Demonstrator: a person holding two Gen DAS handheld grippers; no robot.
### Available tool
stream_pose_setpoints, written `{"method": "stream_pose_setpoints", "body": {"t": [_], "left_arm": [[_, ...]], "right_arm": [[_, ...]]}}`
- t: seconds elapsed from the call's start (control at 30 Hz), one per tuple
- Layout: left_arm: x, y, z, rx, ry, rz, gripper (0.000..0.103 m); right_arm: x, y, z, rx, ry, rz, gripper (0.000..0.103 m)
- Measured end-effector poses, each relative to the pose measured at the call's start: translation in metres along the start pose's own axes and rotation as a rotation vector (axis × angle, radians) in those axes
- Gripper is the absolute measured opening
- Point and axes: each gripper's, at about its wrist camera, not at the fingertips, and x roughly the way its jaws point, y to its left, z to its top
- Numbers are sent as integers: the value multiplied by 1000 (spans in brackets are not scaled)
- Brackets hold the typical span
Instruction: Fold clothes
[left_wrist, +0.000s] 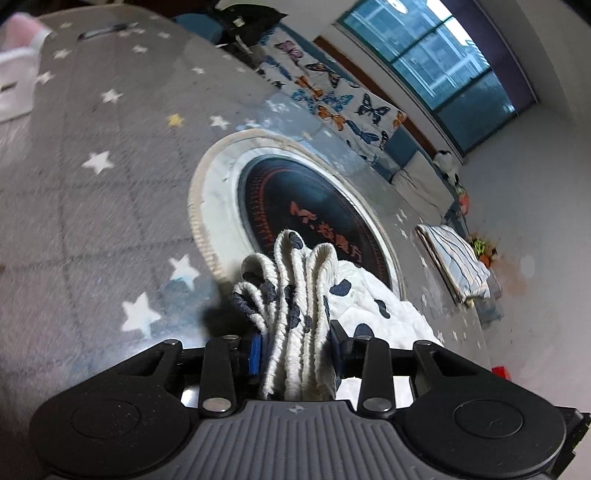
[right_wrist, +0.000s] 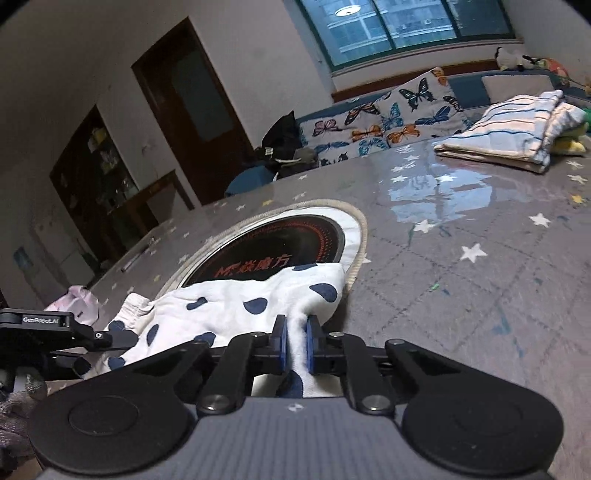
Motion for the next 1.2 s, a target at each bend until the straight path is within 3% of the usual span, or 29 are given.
{"method": "stream_pose_setpoints", "body": {"t": [0.43, 0.8, 1.2], "left_arm": [[34, -62, 6, 178, 63, -26, 36], [88, -131, 7, 285, 125, -78, 36], [145, -200, 1, 426, 144, -99, 36]], "right_arm": [[-37, -27, 8, 63, -94, -99, 8], [-63, -63, 37, 63, -175, -202, 8], [-73, -107, 64, 54, -202, -314, 8]]}}
